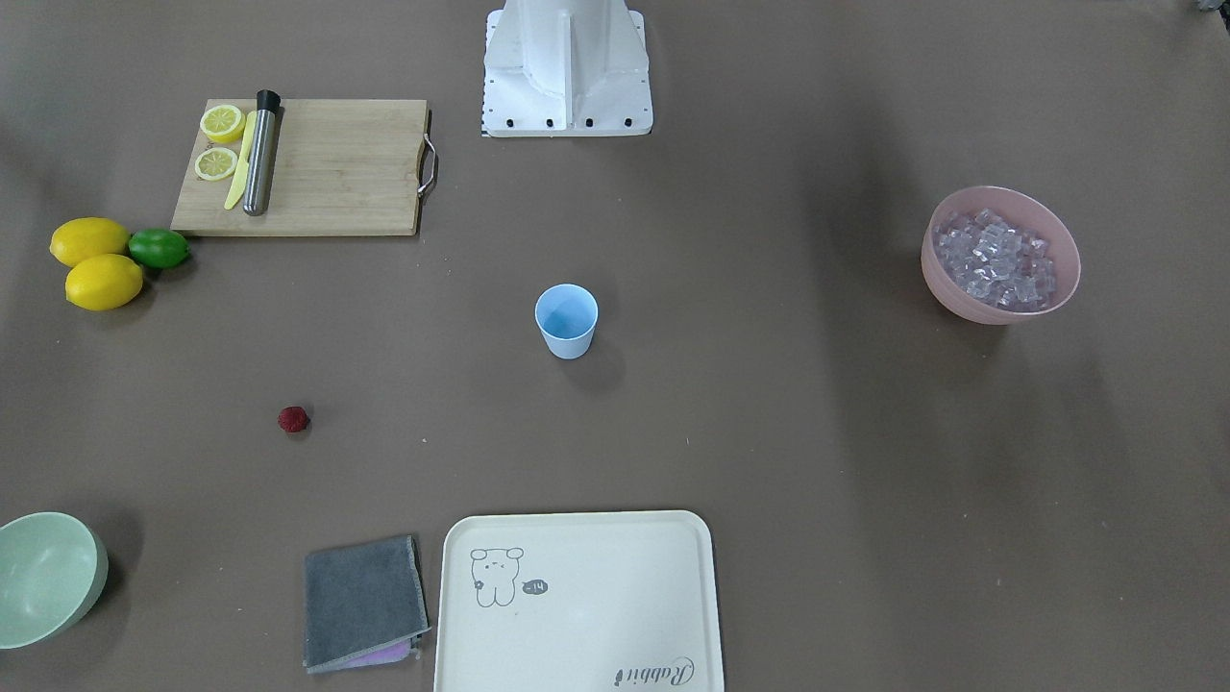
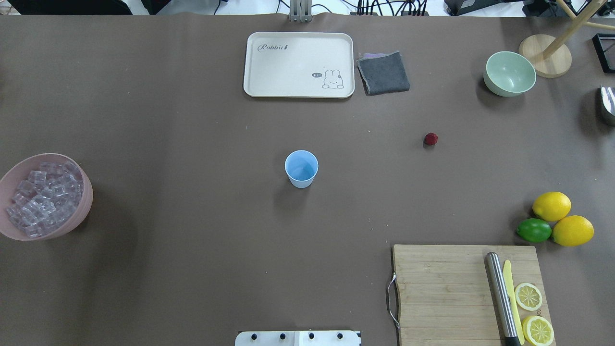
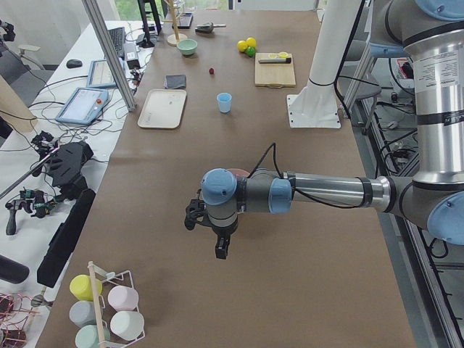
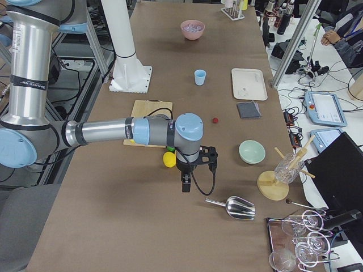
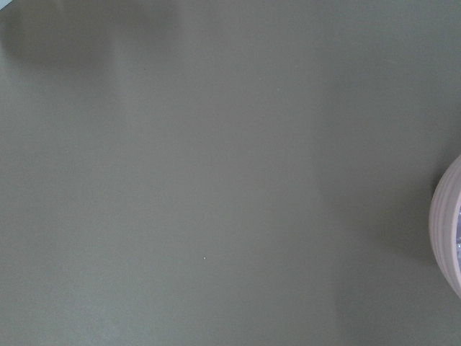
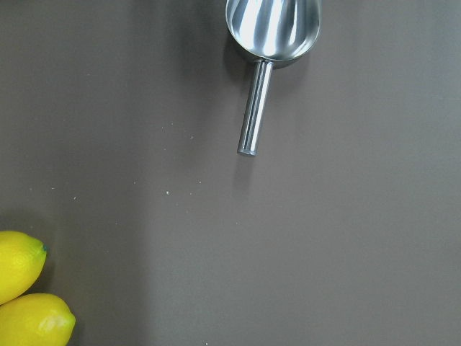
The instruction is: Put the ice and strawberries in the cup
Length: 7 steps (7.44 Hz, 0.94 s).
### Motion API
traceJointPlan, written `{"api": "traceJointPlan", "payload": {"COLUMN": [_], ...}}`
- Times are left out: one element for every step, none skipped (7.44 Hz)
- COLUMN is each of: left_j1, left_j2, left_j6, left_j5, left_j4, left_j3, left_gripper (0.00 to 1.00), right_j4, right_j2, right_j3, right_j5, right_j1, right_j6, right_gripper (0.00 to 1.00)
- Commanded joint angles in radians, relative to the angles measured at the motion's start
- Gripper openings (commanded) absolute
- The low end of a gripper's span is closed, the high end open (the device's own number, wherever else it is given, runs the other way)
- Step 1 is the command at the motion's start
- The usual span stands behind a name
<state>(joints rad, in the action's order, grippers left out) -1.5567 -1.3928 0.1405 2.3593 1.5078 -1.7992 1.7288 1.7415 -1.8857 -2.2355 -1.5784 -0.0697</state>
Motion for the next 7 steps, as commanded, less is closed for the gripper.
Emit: {"api": "traceJointPlan", "payload": {"left_j1": [0.0, 0.001, 0.0, 0.0, 0.001, 0.001, 0.001], "left_j2": [0.0, 0.0, 0.0, 0.0, 0.0, 0.0, 0.001], "left_j6": [0.001, 0.001, 0.001, 0.001, 0.001, 0.001, -0.001], "left_j5": [0.0, 0.0, 0.001, 0.0, 0.001, 0.0, 0.001], "left_j4": [0.002, 0.002, 0.002, 0.002, 0.002, 0.0, 0.002], "left_j3": [0.0, 0.001, 0.0, 0.001, 0.001, 0.003, 0.001], "left_gripper": [0.99, 0.99, 0.99, 0.99, 0.99, 0.99, 0.99], "right_j4": [0.0, 0.0, 0.002, 0.003, 0.006, 0.0, -0.008], "right_j2": [-0.01, -0.01, -0.002, 0.0, 0.006, -0.008, -0.029], "right_j3": [-0.006, -0.018, -0.038, -0.062, -0.069, -0.066, -0.05], "right_j5": [0.01, 0.001, -0.004, -0.006, -0.042, -0.056, -0.05], "right_j1": [0.0, 0.0, -0.017, -0.018, -0.021, -0.029, -0.06], "right_j6": [0.001, 0.002, 0.004, 0.007, 0.01, 0.013, 0.031], "right_gripper": [1.0, 1.0, 1.0, 1.0, 1.0, 1.0, 1.0]}}
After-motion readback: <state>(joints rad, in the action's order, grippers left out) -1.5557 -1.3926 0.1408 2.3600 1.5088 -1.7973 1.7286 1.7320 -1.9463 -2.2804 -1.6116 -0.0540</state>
